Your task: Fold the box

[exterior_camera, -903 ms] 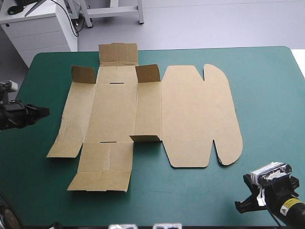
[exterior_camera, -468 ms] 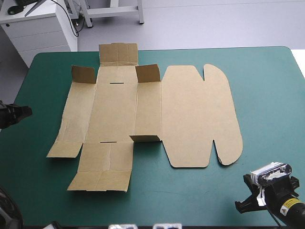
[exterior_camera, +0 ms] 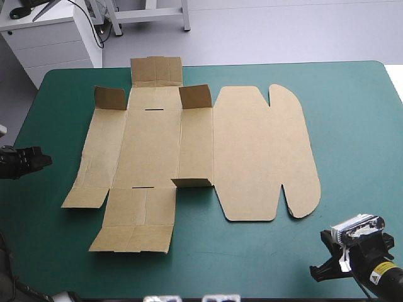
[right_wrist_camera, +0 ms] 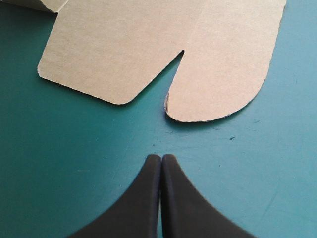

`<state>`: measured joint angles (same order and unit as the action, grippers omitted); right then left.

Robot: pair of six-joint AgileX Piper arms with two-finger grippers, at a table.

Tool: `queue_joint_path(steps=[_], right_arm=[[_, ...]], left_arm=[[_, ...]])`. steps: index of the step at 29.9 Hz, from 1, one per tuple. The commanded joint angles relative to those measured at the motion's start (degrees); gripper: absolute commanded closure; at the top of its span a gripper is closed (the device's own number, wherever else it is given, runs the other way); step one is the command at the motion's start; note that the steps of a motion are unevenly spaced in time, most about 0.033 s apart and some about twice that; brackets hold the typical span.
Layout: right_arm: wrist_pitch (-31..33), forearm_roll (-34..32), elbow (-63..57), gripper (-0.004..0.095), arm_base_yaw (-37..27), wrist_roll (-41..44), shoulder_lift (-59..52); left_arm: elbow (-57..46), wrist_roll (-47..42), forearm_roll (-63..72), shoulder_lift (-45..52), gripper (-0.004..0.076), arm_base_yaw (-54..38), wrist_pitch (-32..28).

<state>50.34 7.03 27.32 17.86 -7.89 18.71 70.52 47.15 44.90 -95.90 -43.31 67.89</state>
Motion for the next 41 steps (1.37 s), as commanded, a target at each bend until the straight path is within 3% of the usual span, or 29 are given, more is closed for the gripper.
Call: queue_joint_path(steps=[1, 24, 34, 37, 38, 41], right_arm=[[-3.73, 0.78, 1.32, 0.0927, 0.04, 0.04, 0.49], [-3.73, 0.78, 1.32, 0.0927, 0.04, 0.23, 0.49], [-3.73, 0.92, 1.32, 0.0927, 0.04, 0.29, 0.49], [-3.73, 0.96, 1.32, 0.0927, 0.04, 0.29, 0.49], [-3.73, 0.96, 1.32, 0.0927, 0.04, 0.39, 0.49], [-3.73, 0.96, 1.32, 0.0927, 0.04, 0.45, 0.49]], left_arm=[[1.74, -0.61, 5.58, -0.82, 0.0252, 0.04, 0.21], [1.74, -0.43, 4.23, -13.90, 0.0234, 13.88, -1.89], [1.74, -0.54, -3.24, -14.01, 0.0439, 13.76, -0.85], [1.74, -0.54, -1.94, -14.01, 0.0612, 13.76, -0.30], [1.74, -0.54, -0.78, -14.01, 0.0720, 13.76, 0.61], [1.84, 0.70, 3.17, -14.01, 0.0724, 13.76, 3.62]])
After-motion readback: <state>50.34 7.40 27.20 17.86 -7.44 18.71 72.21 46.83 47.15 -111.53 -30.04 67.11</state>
